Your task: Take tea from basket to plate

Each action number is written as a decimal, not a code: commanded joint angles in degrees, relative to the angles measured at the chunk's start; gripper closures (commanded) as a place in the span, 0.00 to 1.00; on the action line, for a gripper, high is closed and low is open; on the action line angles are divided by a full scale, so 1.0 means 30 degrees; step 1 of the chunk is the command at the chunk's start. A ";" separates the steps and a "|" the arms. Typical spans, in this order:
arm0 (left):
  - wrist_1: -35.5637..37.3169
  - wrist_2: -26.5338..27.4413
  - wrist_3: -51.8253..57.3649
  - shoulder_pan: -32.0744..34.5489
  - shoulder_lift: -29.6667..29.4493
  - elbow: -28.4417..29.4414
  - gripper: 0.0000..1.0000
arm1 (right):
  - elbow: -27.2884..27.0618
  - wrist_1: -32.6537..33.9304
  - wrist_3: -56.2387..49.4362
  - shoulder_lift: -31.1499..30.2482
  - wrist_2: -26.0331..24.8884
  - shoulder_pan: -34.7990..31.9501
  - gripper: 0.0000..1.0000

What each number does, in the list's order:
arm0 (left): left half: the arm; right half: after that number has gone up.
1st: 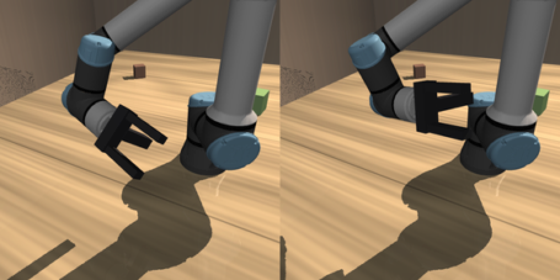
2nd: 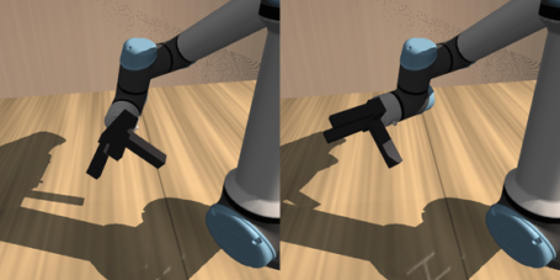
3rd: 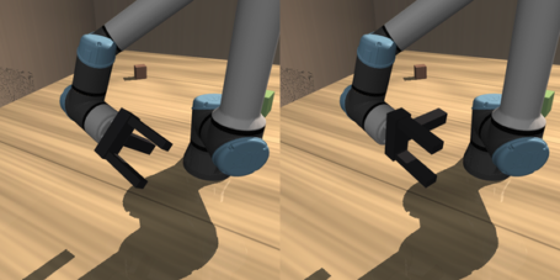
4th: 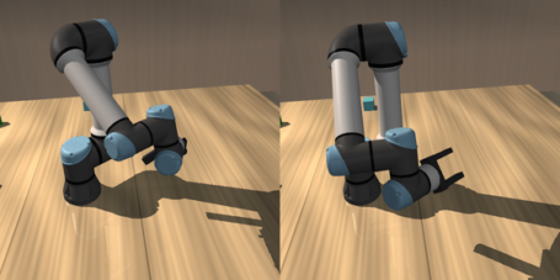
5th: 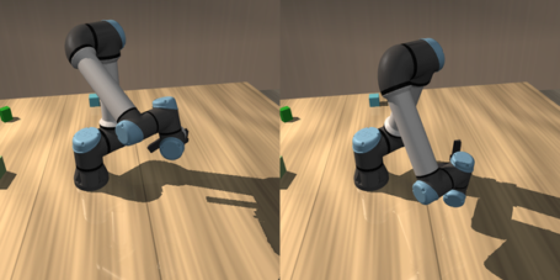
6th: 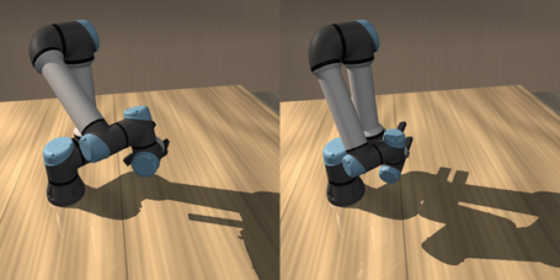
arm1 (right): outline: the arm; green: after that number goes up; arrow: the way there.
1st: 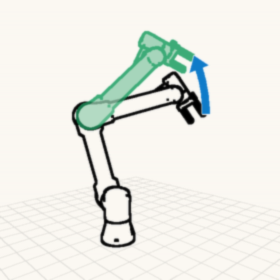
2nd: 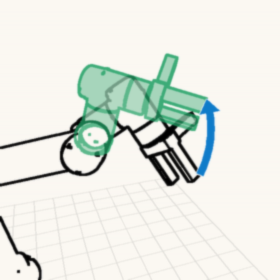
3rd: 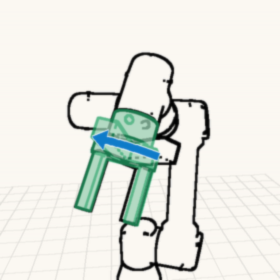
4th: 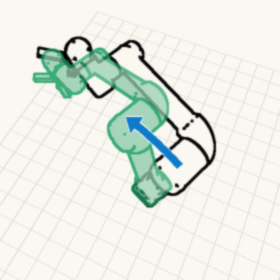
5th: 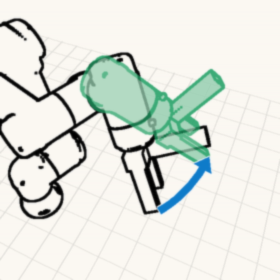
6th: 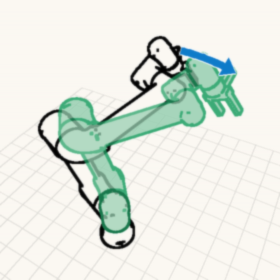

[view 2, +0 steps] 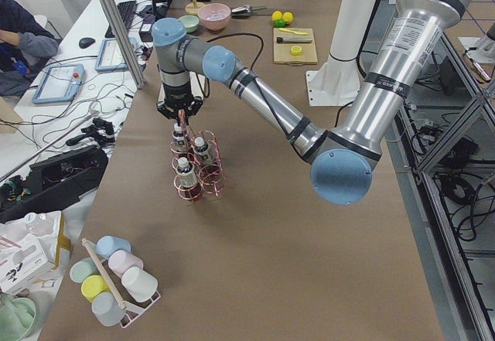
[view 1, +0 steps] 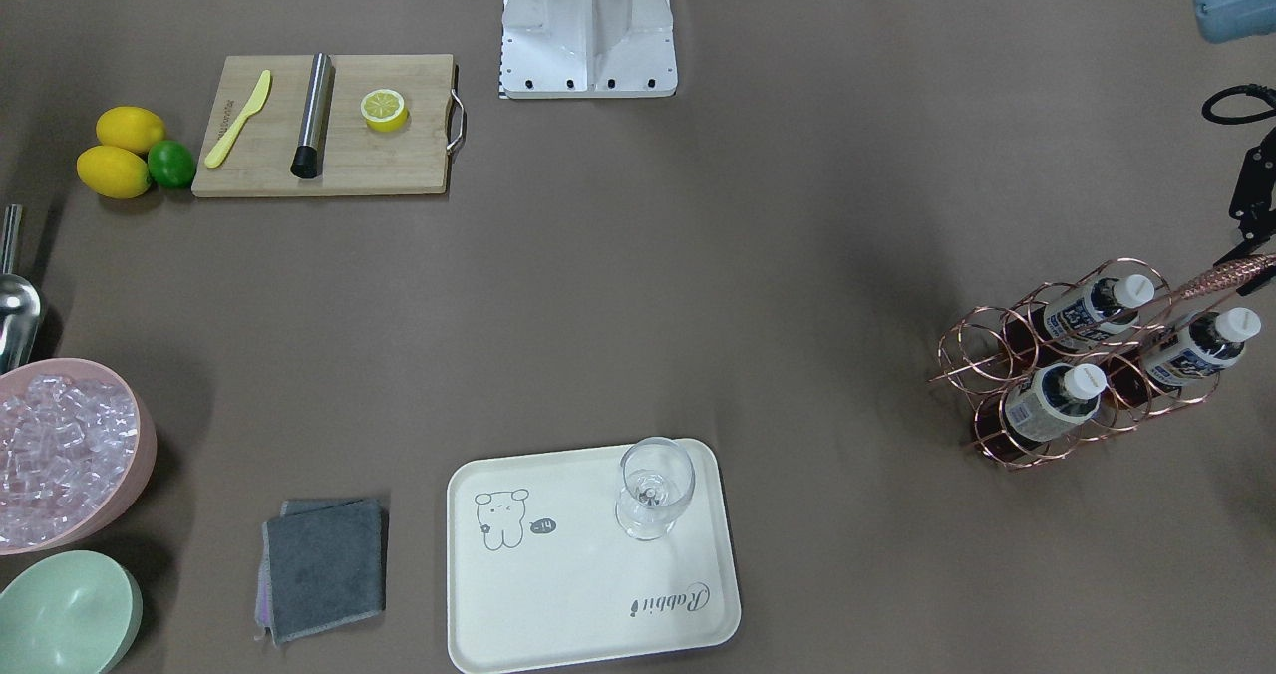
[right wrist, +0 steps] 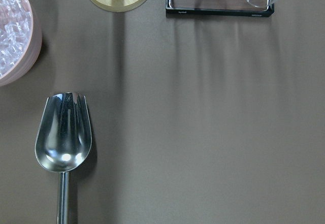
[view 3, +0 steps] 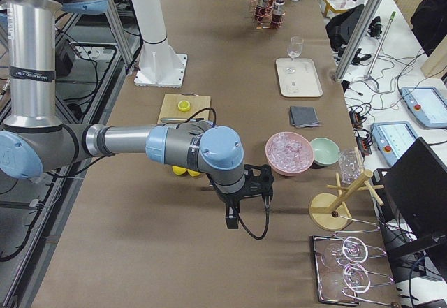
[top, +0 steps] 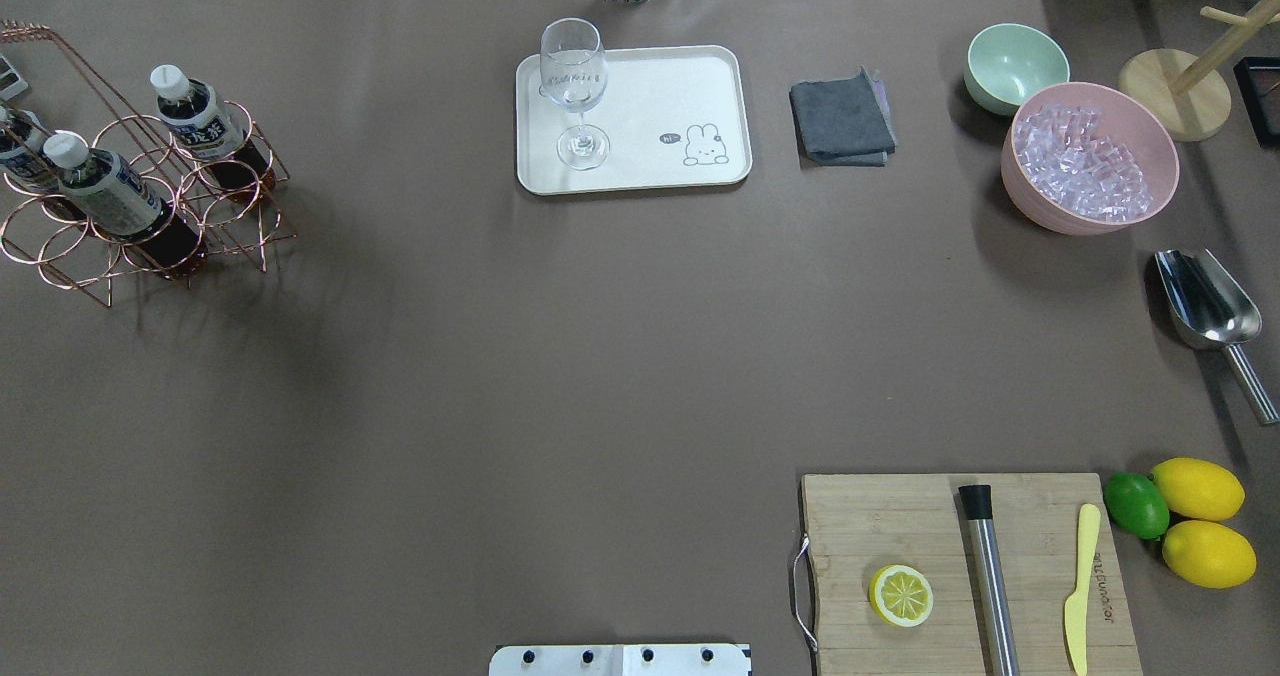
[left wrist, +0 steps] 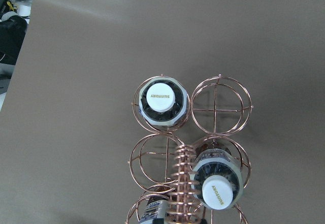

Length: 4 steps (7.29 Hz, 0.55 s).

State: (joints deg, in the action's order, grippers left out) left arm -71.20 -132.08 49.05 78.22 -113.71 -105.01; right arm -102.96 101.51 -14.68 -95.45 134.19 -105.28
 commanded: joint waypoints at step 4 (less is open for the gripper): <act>0.2082 -0.1120 -0.2295 -0.2015 -0.1820 -0.2755 1.00 | -0.0133 0.0000 0.0000 -0.0030 -0.0083 -0.0005 0.00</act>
State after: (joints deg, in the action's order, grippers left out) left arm -65.18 -134.67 48.21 75.33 -117.90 -109.94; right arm -103.42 101.51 -14.68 -95.51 134.11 -105.49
